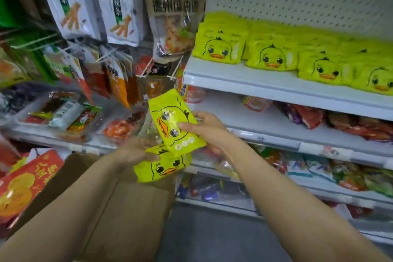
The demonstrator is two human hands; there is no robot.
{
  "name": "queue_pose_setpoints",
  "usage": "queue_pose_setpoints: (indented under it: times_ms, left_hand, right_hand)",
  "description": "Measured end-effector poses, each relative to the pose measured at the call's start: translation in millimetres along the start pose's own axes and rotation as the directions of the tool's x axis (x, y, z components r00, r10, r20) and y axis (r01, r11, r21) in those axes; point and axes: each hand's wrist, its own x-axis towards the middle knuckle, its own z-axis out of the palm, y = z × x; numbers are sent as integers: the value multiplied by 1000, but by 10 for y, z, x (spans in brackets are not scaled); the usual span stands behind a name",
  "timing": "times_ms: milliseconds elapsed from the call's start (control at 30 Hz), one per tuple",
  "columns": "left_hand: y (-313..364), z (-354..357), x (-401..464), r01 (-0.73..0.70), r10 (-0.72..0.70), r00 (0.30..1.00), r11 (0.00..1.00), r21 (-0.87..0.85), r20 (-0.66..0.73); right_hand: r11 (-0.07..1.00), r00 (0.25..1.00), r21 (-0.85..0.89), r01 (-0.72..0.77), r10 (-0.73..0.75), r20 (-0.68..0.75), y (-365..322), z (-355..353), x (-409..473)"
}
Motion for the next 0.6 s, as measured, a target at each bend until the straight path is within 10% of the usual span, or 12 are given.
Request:
queue_pose_setpoints:
  times_ms: [600]
  left_hand:
    - [2636,-264,659,-321,357,932,893,317,-60]
  right_hand:
    - [932,913,-222,288,-337,-230,-1237,-2157,-824]
